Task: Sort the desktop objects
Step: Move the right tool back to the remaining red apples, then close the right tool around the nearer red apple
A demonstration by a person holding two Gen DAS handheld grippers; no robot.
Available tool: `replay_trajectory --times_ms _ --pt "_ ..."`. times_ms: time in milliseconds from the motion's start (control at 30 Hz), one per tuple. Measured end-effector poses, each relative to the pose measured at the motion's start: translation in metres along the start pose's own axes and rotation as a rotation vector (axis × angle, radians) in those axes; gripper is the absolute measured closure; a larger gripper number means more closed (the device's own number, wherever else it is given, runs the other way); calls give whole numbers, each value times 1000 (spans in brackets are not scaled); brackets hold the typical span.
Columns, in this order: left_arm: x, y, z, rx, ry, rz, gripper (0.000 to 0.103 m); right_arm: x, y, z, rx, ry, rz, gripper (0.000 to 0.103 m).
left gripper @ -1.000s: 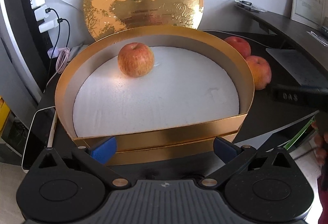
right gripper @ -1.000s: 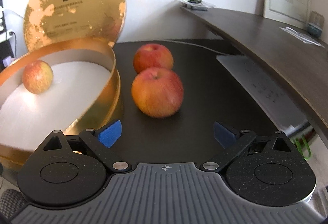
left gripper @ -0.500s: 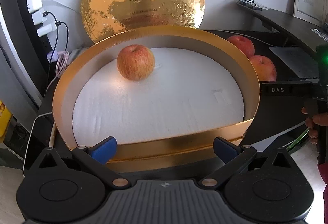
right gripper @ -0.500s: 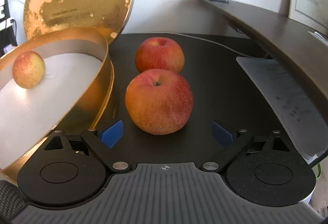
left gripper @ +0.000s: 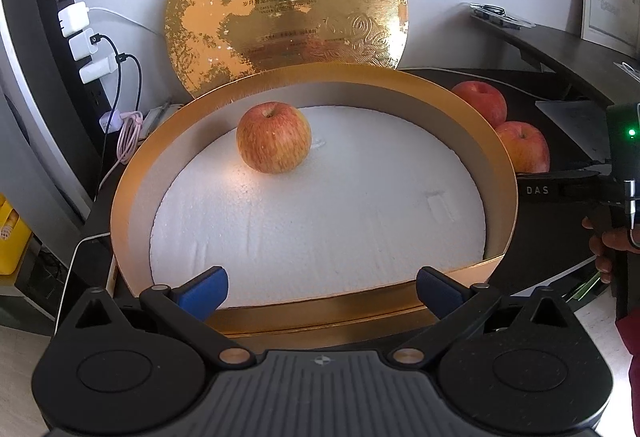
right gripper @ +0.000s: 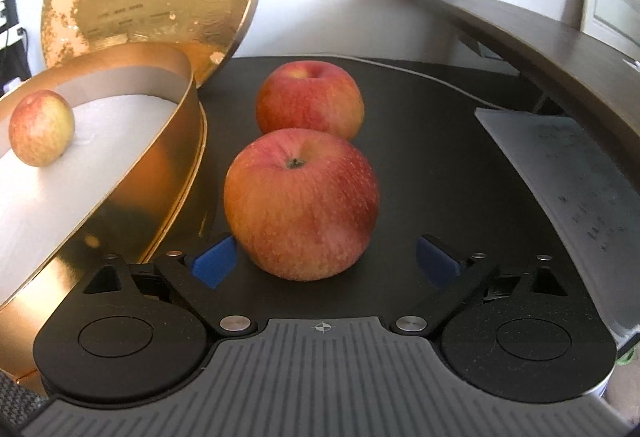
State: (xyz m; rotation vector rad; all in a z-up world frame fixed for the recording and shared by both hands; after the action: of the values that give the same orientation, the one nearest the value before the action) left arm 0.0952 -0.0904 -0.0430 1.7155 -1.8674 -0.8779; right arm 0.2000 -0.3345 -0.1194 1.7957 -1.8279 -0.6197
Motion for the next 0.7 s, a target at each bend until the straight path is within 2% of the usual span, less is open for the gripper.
replay_trajectory --times_ms 333,567,700 --pt "2 -1 -1 2 -8 -3 1 4 -15 -8 51 49 -78 5" --pt "1 -1 -2 6 -8 -13 1 11 -20 -14 75 -35 -51 11" --pt "1 -1 -2 8 -9 -10 1 11 -25 -14 56 -49 -64 9"
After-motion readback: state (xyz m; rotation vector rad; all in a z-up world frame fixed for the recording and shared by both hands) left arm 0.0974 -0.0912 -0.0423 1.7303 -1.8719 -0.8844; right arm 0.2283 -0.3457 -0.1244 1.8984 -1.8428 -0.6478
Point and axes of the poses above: each gripper's, at about its wrist camera, not at the fingertips, and y roughly against the way its jaws point, x to its right, z to its underside, the point moved 5 cm from there along -y, roughly the way its jaws point, and after that the axes turned 1 degree about z, right-handed, at the moved point
